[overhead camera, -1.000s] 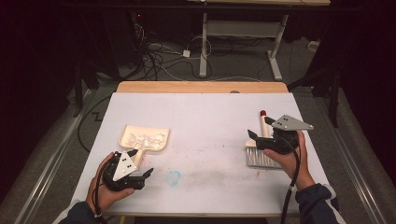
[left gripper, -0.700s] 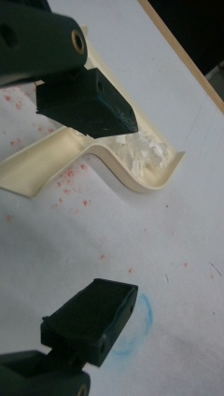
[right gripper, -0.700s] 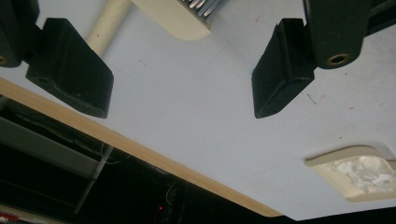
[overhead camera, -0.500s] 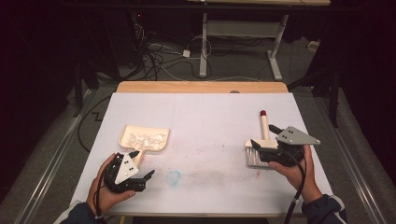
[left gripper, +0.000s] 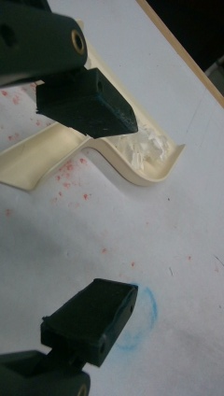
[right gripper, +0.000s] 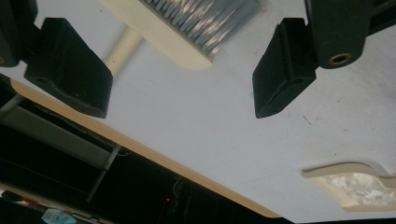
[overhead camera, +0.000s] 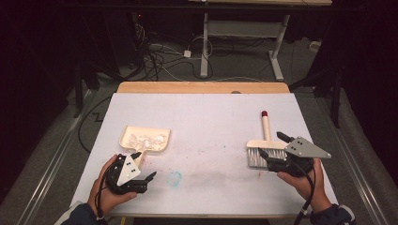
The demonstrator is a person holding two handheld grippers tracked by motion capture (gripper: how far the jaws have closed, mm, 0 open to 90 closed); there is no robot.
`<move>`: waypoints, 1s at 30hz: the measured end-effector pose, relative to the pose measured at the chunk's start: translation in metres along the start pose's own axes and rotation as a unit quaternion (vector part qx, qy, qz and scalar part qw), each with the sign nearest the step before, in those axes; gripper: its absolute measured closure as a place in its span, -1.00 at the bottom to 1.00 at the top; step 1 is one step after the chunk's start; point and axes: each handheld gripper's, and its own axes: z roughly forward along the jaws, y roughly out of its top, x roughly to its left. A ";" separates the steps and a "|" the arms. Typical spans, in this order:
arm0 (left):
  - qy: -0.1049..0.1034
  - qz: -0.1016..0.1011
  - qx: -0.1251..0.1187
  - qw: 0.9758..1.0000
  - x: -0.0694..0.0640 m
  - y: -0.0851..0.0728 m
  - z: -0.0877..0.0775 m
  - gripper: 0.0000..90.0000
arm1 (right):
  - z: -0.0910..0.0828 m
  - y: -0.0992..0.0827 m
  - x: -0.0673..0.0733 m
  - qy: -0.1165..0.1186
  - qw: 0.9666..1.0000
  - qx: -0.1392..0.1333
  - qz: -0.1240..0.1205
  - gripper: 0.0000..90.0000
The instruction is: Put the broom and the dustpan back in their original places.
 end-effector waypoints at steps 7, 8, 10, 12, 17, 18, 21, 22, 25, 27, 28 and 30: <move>0.000 0.004 0.002 1.000 0.000 0.000 0.001 -0.58 | -0.003 -0.011 0.007 0.006 1.000 0.004 -0.012 -0.53; 0.000 0.005 0.002 1.000 -0.001 0.000 0.001 -0.58 | -0.004 -0.012 0.008 0.004 1.000 0.006 -0.014 -0.53; -0.001 0.005 0.002 1.000 -0.001 0.000 0.001 -0.58 | -0.004 -0.014 0.008 0.003 1.000 0.004 -0.017 -0.52; 0.001 0.008 0.002 1.000 -0.001 0.001 0.002 -0.58 | -0.006 -0.016 0.009 -0.003 1.000 0.002 -0.017 -0.52; 0.002 0.007 0.003 1.000 -0.001 0.001 0.002 -0.58 | -0.010 -0.025 0.008 -0.006 1.000 0.001 -0.012 -0.52; 0.002 0.007 0.003 1.000 -0.001 0.001 0.002 -0.58 | -0.011 -0.027 0.008 -0.007 1.000 0.000 -0.012 -0.52; 0.000 0.006 0.002 1.000 -0.001 0.001 0.002 -0.58 | -0.014 -0.033 0.007 -0.011 1.000 0.003 -0.008 -0.52; 0.000 0.006 0.003 1.000 -0.001 0.001 0.003 -0.58 | -0.015 -0.035 0.007 -0.010 1.000 0.003 -0.006 -0.52; 0.000 0.007 0.003 1.000 -0.001 0.001 0.003 -0.57 | -0.016 -0.041 0.008 -0.010 1.000 0.008 -0.008 -0.52; 0.000 0.006 0.004 1.000 -0.001 0.001 0.004 -0.58 | -0.018 -0.045 0.008 -0.013 1.000 0.009 -0.010 -0.52; -0.001 0.006 0.003 1.000 -0.001 0.001 0.004 -0.57 | -0.019 -0.047 0.009 -0.017 1.000 0.008 -0.012 -0.52; -0.002 0.007 0.005 1.000 -0.001 0.001 0.005 -0.58 | -0.020 -0.051 0.011 -0.018 1.000 0.009 -0.012 -0.51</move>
